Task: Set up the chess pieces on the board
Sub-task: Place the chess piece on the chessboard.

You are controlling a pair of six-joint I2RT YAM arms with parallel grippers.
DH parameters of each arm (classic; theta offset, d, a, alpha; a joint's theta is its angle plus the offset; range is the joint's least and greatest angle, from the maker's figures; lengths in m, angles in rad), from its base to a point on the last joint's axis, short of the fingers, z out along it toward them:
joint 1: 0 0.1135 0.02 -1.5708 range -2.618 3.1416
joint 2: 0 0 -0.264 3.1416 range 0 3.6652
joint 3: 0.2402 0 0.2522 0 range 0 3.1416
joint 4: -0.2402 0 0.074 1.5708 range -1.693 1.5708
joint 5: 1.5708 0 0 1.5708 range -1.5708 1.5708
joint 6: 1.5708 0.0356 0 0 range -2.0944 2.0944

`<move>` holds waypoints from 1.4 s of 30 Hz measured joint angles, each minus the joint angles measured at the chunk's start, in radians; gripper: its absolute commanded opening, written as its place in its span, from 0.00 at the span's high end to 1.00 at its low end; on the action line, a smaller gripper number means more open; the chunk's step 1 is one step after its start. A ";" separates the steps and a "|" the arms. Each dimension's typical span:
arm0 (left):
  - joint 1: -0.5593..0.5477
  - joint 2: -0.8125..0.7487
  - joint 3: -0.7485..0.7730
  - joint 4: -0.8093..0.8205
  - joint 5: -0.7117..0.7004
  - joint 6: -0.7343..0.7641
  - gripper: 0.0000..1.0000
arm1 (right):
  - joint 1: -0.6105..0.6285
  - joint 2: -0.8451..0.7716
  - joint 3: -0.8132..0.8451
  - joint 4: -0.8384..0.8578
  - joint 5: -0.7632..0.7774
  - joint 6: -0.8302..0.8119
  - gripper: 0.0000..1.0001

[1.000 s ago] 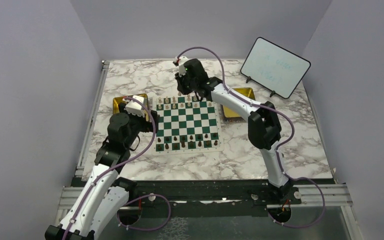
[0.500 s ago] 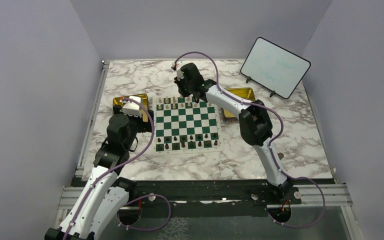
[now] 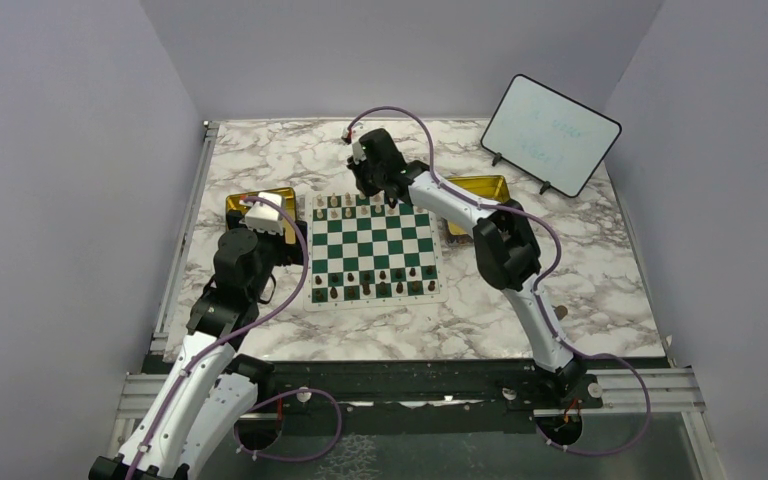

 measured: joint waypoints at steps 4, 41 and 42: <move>0.000 -0.001 0.000 0.000 0.000 0.000 0.01 | 0.000 0.000 0.000 0.000 0.000 0.000 0.90; 0.000 -0.003 0.000 0.000 -0.004 -0.002 0.01 | 0.000 0.037 0.047 -0.017 -0.003 0.062 0.41; 0.000 0.000 0.000 0.001 -0.006 -0.008 0.01 | 0.000 0.031 0.047 -0.023 -0.003 0.068 0.40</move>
